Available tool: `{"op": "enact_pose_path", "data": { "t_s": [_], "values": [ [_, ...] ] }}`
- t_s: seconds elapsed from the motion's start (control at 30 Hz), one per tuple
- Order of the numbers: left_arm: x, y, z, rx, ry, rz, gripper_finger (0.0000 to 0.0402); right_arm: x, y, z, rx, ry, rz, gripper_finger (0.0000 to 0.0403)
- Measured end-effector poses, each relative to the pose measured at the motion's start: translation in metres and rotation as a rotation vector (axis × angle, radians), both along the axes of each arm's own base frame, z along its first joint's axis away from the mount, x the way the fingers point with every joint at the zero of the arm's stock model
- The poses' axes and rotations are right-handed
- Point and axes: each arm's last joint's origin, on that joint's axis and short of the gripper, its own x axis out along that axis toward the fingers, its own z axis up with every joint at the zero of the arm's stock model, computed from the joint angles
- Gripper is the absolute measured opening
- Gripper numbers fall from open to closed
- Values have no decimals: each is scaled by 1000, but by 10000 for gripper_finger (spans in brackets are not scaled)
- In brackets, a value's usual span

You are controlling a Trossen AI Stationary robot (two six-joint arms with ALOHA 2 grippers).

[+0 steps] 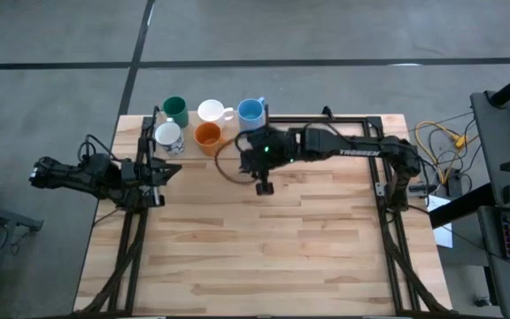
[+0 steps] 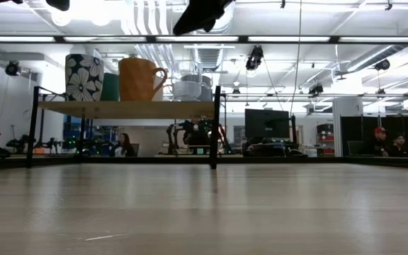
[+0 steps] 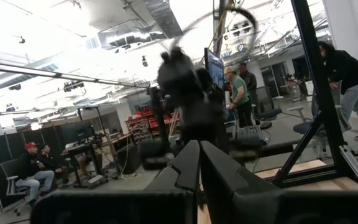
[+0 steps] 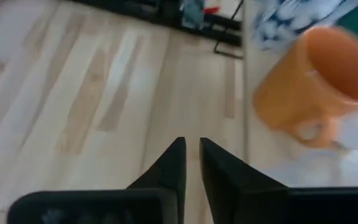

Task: Stack small to large cups/mugs on shelf
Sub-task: Put the transparent mug on the shelf

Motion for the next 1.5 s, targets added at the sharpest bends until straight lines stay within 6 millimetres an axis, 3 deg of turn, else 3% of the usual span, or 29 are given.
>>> {"op": "enact_pose_path", "data": {
  "t_s": [0.17, 0.43, 1.1, 1.5],
  "values": [
    [0, 0, 0, -1, 1, -1, 0, 8, 7, -30, -62, 67, -45, 12],
    [0, 0, 0, -1, 3, -1, 0, 17, 0, -59, -191, 130, -149, 9],
    [0, 0, -1, 0, 8, -1, 0, 17, -29, -57, -266, 115, -237, 9],
    [0, 0, -1, 0, 8, -1, 0, 16, -34, -56, -285, 114, -229, 9]
  ]
}}
